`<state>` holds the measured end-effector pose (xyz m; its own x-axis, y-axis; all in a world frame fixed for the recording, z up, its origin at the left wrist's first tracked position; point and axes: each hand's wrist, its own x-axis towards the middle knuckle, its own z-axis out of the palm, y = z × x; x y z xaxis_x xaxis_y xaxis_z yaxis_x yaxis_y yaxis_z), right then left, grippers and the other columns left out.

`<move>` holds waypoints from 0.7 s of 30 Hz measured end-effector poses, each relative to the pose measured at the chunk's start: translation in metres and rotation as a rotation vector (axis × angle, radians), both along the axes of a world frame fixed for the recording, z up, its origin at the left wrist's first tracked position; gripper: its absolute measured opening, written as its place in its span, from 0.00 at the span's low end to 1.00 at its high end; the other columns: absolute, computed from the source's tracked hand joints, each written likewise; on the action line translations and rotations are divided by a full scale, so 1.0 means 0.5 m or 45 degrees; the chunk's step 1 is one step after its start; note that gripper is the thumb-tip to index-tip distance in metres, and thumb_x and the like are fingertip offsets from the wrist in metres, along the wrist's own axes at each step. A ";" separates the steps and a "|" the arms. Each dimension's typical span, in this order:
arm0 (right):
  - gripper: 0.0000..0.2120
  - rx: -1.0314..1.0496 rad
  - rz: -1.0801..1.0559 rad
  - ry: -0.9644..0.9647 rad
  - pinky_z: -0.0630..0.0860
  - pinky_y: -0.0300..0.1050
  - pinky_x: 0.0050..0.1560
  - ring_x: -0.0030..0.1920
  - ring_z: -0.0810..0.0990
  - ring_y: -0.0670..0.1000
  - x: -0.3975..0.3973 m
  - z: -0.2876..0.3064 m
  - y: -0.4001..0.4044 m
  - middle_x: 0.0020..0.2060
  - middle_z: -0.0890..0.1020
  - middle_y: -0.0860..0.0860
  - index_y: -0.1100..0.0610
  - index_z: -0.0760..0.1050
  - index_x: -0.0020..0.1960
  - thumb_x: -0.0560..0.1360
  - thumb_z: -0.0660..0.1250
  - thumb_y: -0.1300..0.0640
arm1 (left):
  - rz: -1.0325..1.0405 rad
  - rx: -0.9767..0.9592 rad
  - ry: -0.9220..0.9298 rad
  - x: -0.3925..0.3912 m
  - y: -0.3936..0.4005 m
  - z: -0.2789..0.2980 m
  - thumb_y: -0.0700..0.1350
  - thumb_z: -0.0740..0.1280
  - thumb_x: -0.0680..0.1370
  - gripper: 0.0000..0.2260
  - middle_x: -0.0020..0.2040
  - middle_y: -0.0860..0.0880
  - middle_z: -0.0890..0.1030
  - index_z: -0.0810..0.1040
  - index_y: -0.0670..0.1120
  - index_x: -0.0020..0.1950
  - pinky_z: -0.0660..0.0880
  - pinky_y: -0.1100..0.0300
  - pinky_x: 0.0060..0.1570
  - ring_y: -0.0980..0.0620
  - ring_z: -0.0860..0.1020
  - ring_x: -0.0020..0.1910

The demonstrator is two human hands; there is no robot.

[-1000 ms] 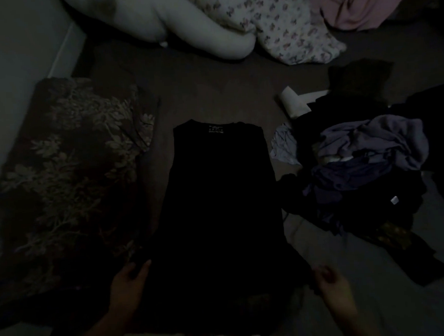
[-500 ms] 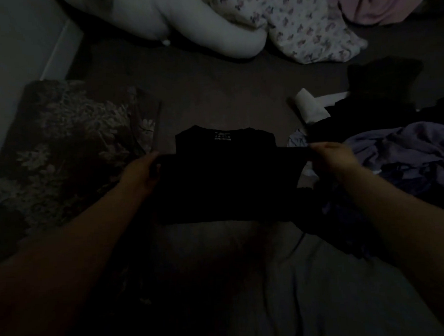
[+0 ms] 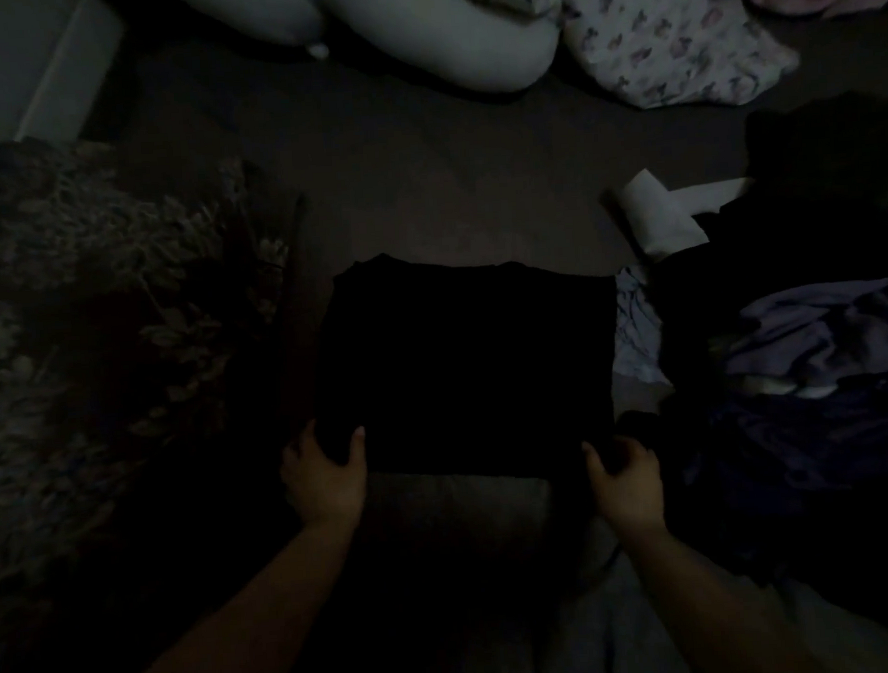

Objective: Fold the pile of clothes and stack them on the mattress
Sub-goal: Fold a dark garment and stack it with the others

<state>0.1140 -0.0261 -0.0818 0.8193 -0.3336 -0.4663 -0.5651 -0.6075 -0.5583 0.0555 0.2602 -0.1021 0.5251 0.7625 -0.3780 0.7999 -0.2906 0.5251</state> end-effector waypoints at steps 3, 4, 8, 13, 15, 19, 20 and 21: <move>0.22 -0.064 0.084 0.055 0.72 0.49 0.56 0.57 0.76 0.64 0.010 -0.012 -0.006 0.55 0.76 0.66 0.69 0.73 0.59 0.72 0.72 0.57 | 0.192 -0.128 -0.069 0.023 0.010 0.002 0.51 0.70 0.74 0.25 0.61 0.35 0.76 0.72 0.36 0.64 0.71 0.48 0.62 0.37 0.74 0.61; 0.21 -0.059 0.069 0.075 0.72 0.49 0.55 0.57 0.77 0.64 0.021 -0.011 -0.004 0.55 0.77 0.66 0.68 0.72 0.59 0.72 0.72 0.57 | 0.207 -0.142 -0.012 0.035 0.017 0.006 0.49 0.69 0.75 0.23 0.60 0.35 0.77 0.73 0.35 0.63 0.71 0.49 0.60 0.37 0.75 0.60; 0.17 -0.048 0.084 0.283 0.72 0.46 0.49 0.55 0.79 0.62 0.040 -0.020 0.002 0.51 0.81 0.64 0.68 0.75 0.54 0.73 0.71 0.56 | 0.147 -0.226 0.091 0.033 0.038 0.010 0.44 0.63 0.79 0.17 0.60 0.33 0.76 0.73 0.33 0.63 0.70 0.51 0.57 0.36 0.74 0.60; 0.06 0.216 -0.197 0.176 0.70 0.44 0.40 0.41 0.76 0.54 0.031 0.006 0.004 0.36 0.78 0.57 0.65 0.74 0.44 0.76 0.65 0.62 | 0.101 -0.124 0.047 -0.009 0.061 0.002 0.40 0.63 0.79 0.15 0.56 0.30 0.77 0.74 0.29 0.59 0.71 0.48 0.56 0.33 0.76 0.57; 0.12 0.452 -0.378 0.153 0.67 0.42 0.32 0.33 0.71 0.51 0.031 0.022 -0.005 0.28 0.73 0.53 0.61 0.71 0.35 0.77 0.62 0.65 | 0.030 -0.089 0.045 -0.025 0.059 -0.001 0.39 0.64 0.78 0.13 0.52 0.30 0.78 0.76 0.29 0.55 0.72 0.47 0.54 0.33 0.77 0.54; 0.15 0.550 -0.502 0.165 0.68 0.36 0.27 0.26 0.68 0.49 0.049 0.054 -0.008 0.24 0.69 0.52 0.58 0.65 0.31 0.74 0.62 0.69 | -0.043 -0.114 0.180 -0.039 0.034 0.021 0.43 0.69 0.75 0.18 0.56 0.29 0.75 0.74 0.32 0.59 0.70 0.47 0.57 0.32 0.74 0.57; 0.11 0.437 -0.448 0.110 0.71 0.39 0.31 0.28 0.71 0.50 0.066 0.063 0.005 0.26 0.72 0.54 0.61 0.68 0.34 0.73 0.63 0.70 | -0.067 -0.063 0.165 -0.032 0.022 0.032 0.46 0.70 0.74 0.20 0.56 0.30 0.75 0.74 0.34 0.60 0.70 0.46 0.57 0.32 0.73 0.57; 0.05 0.345 -0.375 0.023 0.74 0.44 0.38 0.33 0.75 0.52 0.085 0.075 0.026 0.32 0.76 0.56 0.63 0.72 0.39 0.72 0.64 0.70 | -0.116 -0.080 0.106 -0.022 0.013 0.043 0.50 0.69 0.73 0.22 0.55 0.32 0.76 0.76 0.35 0.59 0.71 0.46 0.56 0.33 0.74 0.55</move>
